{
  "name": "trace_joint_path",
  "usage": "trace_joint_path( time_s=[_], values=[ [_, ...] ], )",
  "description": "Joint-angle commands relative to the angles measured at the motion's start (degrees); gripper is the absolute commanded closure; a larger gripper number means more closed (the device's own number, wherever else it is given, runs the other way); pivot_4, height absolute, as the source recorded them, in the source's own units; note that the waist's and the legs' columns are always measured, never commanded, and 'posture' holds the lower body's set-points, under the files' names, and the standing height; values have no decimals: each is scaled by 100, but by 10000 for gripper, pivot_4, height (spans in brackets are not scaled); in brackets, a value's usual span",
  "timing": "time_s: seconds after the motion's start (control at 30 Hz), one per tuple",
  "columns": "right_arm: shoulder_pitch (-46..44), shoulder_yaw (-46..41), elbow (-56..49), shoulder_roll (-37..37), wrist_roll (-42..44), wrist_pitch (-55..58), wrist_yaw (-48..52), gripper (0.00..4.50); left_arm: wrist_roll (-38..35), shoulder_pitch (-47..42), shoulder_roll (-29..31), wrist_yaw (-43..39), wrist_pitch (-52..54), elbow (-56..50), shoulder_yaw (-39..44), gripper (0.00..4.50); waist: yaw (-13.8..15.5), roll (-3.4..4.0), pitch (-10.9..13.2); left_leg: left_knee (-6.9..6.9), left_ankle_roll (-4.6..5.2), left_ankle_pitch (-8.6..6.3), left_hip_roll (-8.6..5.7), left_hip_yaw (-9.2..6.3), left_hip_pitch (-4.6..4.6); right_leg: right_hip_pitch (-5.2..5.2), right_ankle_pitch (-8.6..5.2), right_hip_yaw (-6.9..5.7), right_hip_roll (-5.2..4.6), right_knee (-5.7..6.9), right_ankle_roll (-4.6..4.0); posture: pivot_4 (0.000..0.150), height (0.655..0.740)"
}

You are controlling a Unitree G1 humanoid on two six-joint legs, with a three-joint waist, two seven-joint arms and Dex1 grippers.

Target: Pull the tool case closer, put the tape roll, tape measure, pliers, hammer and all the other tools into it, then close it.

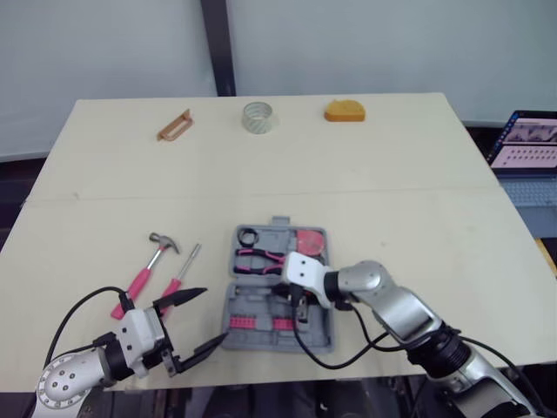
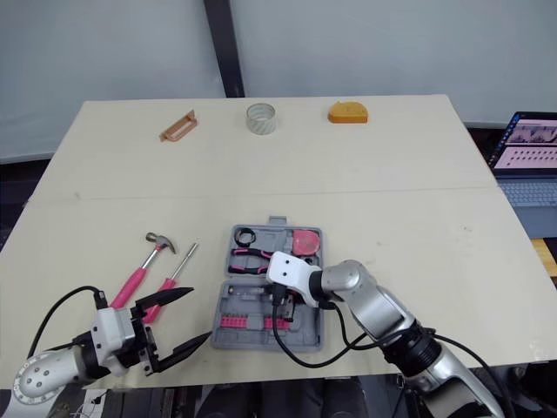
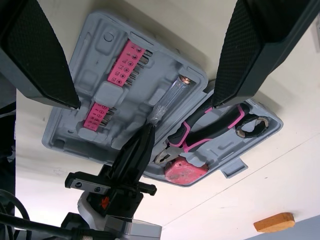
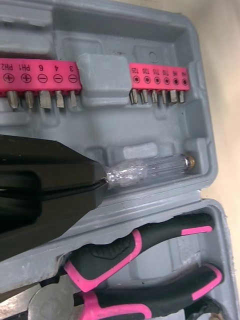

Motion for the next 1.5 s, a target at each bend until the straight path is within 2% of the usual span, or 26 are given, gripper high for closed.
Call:
trace_joint_path(
  time_s=[0.03,0.63,1.0,1.37,1.5],
  values=[
    [28,148,28,20,-62,168,93,44652,7,3,42,37,-1,-126,0,0,0,0,0,0,0,0,0,0,0,0,0,0,0,0,0,1500,7400],
    [-111,722,85,108,-304,1351,-2,44652,11,10,20,106,37,-177,-93,0,-6,-7,-49,-1,-9,-4,13,4,9,0,0,1,13,2,-10,1500,7400],
    [-213,839,234,292,-363,1441,-5,44652,11,20,18,139,46,-197,-124,0,-40,2,-111,-5,-13,-6,21,6,16,2,-2,1,21,2,-16,1500,7400],
    [-265,-133,-835,11,674,1500,551,44652,5,-56,24,147,81,-163,-153,0,5,17,-102,-3,-15,-9,21,5,7,-1,-2,0,21,-3,-18,1500,7400],
    [-206,-1264,-1010,153,1548,1460,576,44652,-88,-213,34,244,366,-145,-144,0,8,21,-99,-2,-16,-8,22,5,7,-2,-2,0,22,-2,-18,1500,7400]
  ],
)
